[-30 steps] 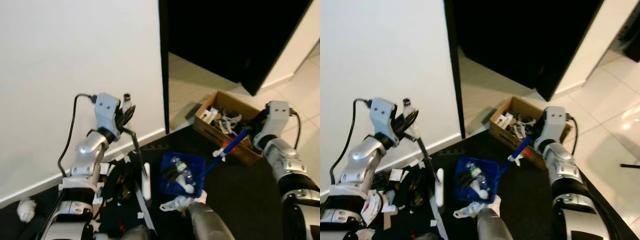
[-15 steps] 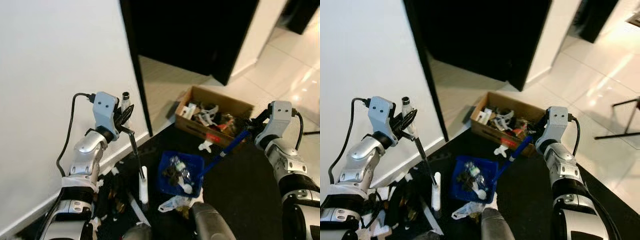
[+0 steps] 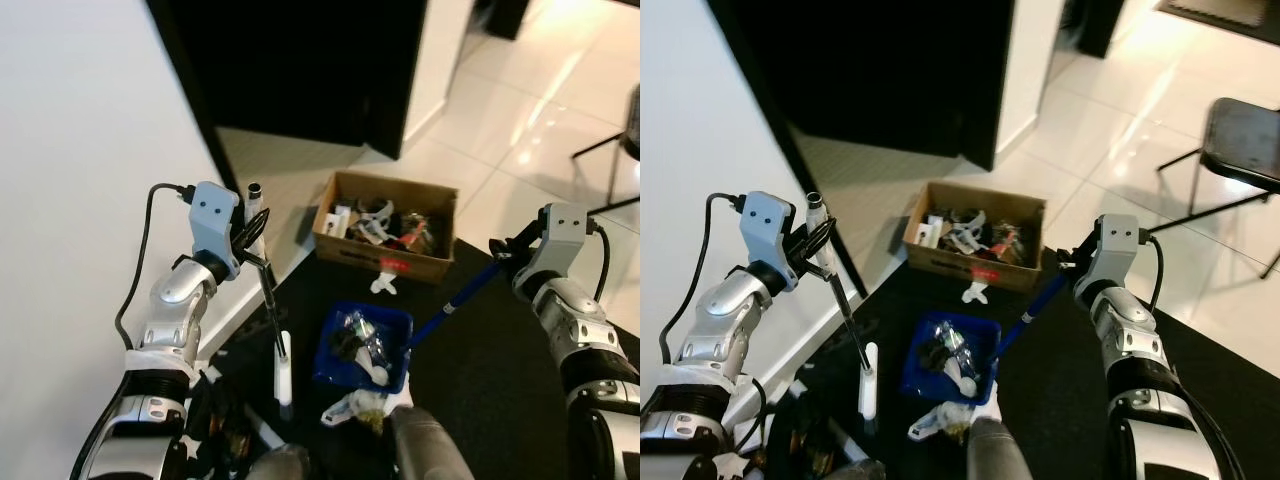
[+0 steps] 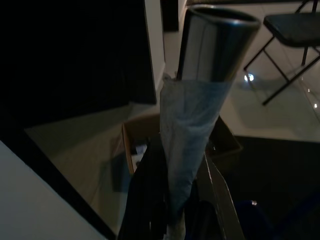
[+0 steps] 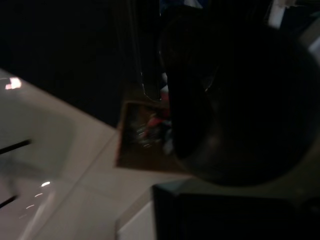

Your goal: Sweep floor

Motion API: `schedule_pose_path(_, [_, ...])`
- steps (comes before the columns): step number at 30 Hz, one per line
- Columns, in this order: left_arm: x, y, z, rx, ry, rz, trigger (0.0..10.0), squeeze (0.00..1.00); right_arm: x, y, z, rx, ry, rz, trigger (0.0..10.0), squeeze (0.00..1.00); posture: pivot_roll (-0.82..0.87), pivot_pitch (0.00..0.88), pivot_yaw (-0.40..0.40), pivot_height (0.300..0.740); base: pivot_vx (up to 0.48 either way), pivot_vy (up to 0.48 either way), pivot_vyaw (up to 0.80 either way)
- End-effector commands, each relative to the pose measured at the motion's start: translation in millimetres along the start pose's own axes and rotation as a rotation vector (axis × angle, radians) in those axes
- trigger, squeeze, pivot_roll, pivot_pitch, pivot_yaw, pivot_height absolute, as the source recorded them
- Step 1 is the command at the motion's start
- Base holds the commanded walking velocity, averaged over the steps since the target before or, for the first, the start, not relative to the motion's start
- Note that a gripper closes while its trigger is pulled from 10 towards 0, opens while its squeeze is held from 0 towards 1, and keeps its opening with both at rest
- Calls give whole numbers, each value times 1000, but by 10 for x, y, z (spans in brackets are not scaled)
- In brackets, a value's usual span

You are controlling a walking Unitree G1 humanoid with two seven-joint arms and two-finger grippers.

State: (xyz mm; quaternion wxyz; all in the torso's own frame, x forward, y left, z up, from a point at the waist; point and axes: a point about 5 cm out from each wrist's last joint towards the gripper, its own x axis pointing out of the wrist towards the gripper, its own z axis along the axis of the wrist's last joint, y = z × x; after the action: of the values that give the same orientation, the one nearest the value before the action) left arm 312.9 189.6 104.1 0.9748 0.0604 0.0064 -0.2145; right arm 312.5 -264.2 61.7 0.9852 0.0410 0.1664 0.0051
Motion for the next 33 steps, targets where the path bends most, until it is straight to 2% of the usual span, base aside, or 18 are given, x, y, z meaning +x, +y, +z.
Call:
schedule_pose_path(1, [-48,46,-15,2,-6,22,10000,0,22,32,75,-9,-33,9,10000,0,6,24,38,740,0,0,-800])
schedule_pose_path(12, [-37,58,-18,6,-7,23,10000,0,24,16,117,4,-61,-1,10000,0,3,17,41,740,0,0,-776])
schedule_pose_path(17, [-33,75,-6,8,-14,29,10000,0,13,10,168,96,-148,-4,10000,0,2,10,43,740,0,0,0])
schedule_pose_path(28, [-34,74,-24,-1,-13,30,10000,0,11,20,210,96,-179,8,10000,0,-1,3,42,740,0,0,0])
schedule_pose_path(33, [-33,109,-89,-40,33,83,10000,0,9,13,208,70,-172,16,10000,0,-3,3,38,740,0,0,0])
